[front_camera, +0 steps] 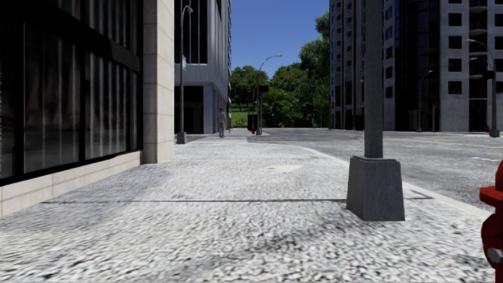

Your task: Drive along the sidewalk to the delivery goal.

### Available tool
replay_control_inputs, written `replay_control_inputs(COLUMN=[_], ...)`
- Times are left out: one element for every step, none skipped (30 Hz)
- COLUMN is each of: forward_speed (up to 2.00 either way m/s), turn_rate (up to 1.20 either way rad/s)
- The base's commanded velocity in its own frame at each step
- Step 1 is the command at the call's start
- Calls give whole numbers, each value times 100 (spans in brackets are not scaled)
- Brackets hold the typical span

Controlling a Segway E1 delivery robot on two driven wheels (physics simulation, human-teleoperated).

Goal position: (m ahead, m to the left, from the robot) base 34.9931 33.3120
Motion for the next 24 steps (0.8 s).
replay_control_inputs(forward_speed=[200,200,200,200,200,200,200,200,200,200,200,200,200,200,200,200,200,200,200,200,200,200,200,200], turn_rate=[0,0,0,0,0,0,0,0,0,0,0,7,13,17,19,19,19,19,19,21,23,23,24,26])
